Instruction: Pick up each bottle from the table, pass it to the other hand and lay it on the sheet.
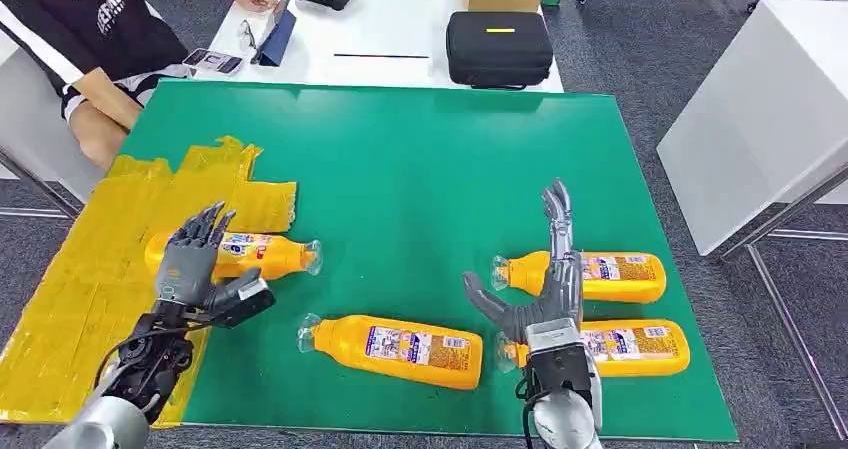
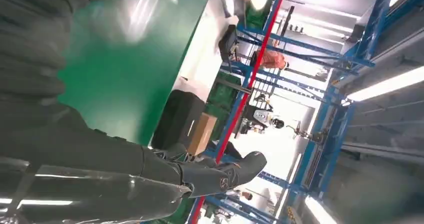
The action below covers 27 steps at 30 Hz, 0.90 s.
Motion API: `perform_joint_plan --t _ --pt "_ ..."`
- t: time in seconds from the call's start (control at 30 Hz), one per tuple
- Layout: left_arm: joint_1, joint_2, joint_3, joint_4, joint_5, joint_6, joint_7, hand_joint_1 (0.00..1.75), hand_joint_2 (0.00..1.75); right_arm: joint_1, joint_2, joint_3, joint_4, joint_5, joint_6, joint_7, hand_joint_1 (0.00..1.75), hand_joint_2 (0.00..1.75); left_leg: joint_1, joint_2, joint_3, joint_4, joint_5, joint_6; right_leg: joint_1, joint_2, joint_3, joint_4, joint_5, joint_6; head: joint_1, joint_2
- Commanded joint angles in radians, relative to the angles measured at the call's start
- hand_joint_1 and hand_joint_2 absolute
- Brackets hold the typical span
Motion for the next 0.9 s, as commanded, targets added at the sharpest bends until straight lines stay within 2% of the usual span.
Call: perform_joint_plan --t 0.03,0.1,0.17,0.23,0.27,0.3,0.37,0.4,0.43,0.47,0.53,0.57,0.6,0.67,0.73,0.77,0.9 --pt "0.027 0.008 -0.218 -0.205 0.405 0.036 -0.022 0.0 0.0 -0.016 0.012 -0.031 0.032 -0.003 -0.004 -0.001 0.0 1.75 0.0 -0.003 0.006 0.0 -0.003 0.001 0.001 -0.003 0.006 0.001 -0.003 -0.006 0.0 0.0" --pt "0.06 0.038 -0.303 -0.317 0.554 0.035 -0.022 0.0 0.0 -0.021 0.01 -0.031 0.032 -0.005 -0.008 -0.003 0.0 1.75 0.0 0.0 0.002 0.0 -0.001 0.001 0.001 0.0 0.002 0.0 -0.001 -0.004 0.0 0.0" --pt "0.107 0.044 -0.27 -0.455 0.61 0.036 -0.022 0.0 0.0 -0.021 0.001 -0.038 0.027 -0.014 -0.014 -0.007 0.0 1.75 0.0 0.0 0.002 0.0 -0.002 0.001 0.001 0.0 0.002 0.0 -0.001 -0.004 0.0 0.0" --pt "0.137 0.068 -0.315 -0.54 0.756 0.018 -0.022 0.0 0.0 -0.021 -0.005 -0.045 0.027 -0.013 -0.018 -0.007 0.0 1.75 0.0 0.0 0.004 0.001 -0.003 0.001 0.001 0.0 0.005 0.001 -0.003 -0.005 0.0 0.0" --pt "0.168 0.086 -0.342 -0.644 0.912 -0.037 -0.022 0.0 0.0 -0.025 -0.01 -0.052 0.032 0.04 -0.063 -0.008 0.0 1.75 0.0 0.001 0.002 0.0 -0.002 0.001 0.001 0.001 0.002 0.0 -0.001 -0.004 0.0 0.0" --pt "0.184 0.088 -0.344 -0.692 0.971 -0.072 -0.022 0.0 0.0 -0.029 -0.015 -0.054 0.038 0.091 -0.094 0.003 0.0 1.75 0.0 0.001 0.005 0.001 -0.004 0.001 0.001 0.001 0.006 0.001 -0.003 -0.006 0.0 0.0" --pt "0.184 0.088 -0.344 -0.692 0.971 -0.072 -0.022 0.0 0.0 -0.029 -0.015 -0.054 0.038 0.091 -0.094 0.003 0.0 1.75 0.0 0.001 0.002 0.0 -0.002 0.001 0.001 0.001 0.003 0.0 -0.001 -0.004 0.0 0.0" --pt "0.201 0.08 -0.338 -0.728 1.013 -0.108 -0.022 0.0 0.0 -0.037 -0.026 -0.06 0.043 0.14 -0.108 0.022 0.0 1.75 0.0 0.001 0.006 0.001 -0.004 0.001 0.001 0.001 0.006 0.001 -0.004 -0.006 0.0 0.0" --pt "0.214 0.065 -0.314 -0.758 1.06 -0.174 -0.022 0.0 0.0 -0.042 -0.042 -0.056 0.051 0.196 -0.093 0.058 0.0 1.75 0.0 0.0 0.003 0.0 -0.002 0.001 0.001 0.0 0.004 0.0 -0.002 -0.005 0.0 0.0" --pt "0.233 0.041 -0.284 -0.79 1.098 -0.287 -0.022 0.0 0.0 -0.048 -0.065 -0.064 0.05 0.266 -0.084 0.082 0.0 1.75 0.0 0.0 0.002 0.0 -0.001 0.001 0.001 -0.001 0.003 0.0 -0.001 -0.003 0.0 0.0" --pt "0.245 0.017 -0.265 -0.795 1.067 -0.325 -0.022 0.0 0.0 -0.047 -0.079 -0.085 0.041 0.322 -0.066 0.101 0.0 1.75 -0.001 -0.002 0.004 0.0 -0.003 0.002 0.0 -0.002 0.006 0.0 -0.003 -0.004 0.0 0.0" --pt "0.245 0.0 -0.272 -0.764 1.045 -0.318 -0.022 0.0 1.75 -0.044 -0.103 -0.101 0.035 0.375 -0.043 0.128 0.0 1.75 0.0 -0.001 0.003 0.0 -0.002 0.002 0.0 -0.001 0.004 -0.001 -0.002 -0.003 0.0 0.0" --pt "0.247 -0.034 -0.271 -0.736 0.984 -0.319 -0.022 0.0 1.75 -0.035 -0.131 -0.136 0.018 0.479 -0.019 0.158 0.0 1.75 0.0 -0.001 0.006 0.001 -0.004 0.002 0.001 -0.001 0.007 0.0 -0.003 -0.005 0.0 0.0" --pt "0.264 -0.069 -0.28 -0.75 0.963 -0.36 -0.022 0.0 1.75 -0.016 -0.165 -0.177 0.006 0.598 0.033 0.176 0.0 1.75 -0.001 -0.004 0.003 -0.001 -0.001 0.002 -0.001 -0.004 0.005 -0.002 -0.002 -0.002 0.0 0.0" --pt "0.281 -0.089 -0.298 -0.777 0.974 -0.418 -0.022 0.0 1.75 -0.005 -0.212 -0.202 0.017 0.627 0.075 0.165 0.0 1.75 -0.002 -0.005 0.005 0.0 -0.003 0.002 -0.001 -0.005 0.008 -0.002 -0.004 -0.004 0.0 0.0" --pt "0.278 -0.107 -0.282 -0.755 1.035 -0.522 -0.022 0.0 1.75 -0.011 -0.254 -0.214 0.05 0.641 0.097 0.162 0.0 1.75 -0.003 -0.005 0.005 0.0 -0.002 0.002 -0.001 -0.005 0.007 -0.001 -0.003 -0.004 0.0 0.0" --pt "0.267 -0.111 -0.27 -0.734 1.051 -0.56 -0.022 0.0 1.75 -0.021 -0.277 -0.223 0.084 0.643 0.112 0.157 0.0 1.75 -0.003 -0.004 0.003 0.0 -0.002 0.002 -0.002 -0.004 0.006 -0.002 -0.002 -0.003 0.0 0.0"
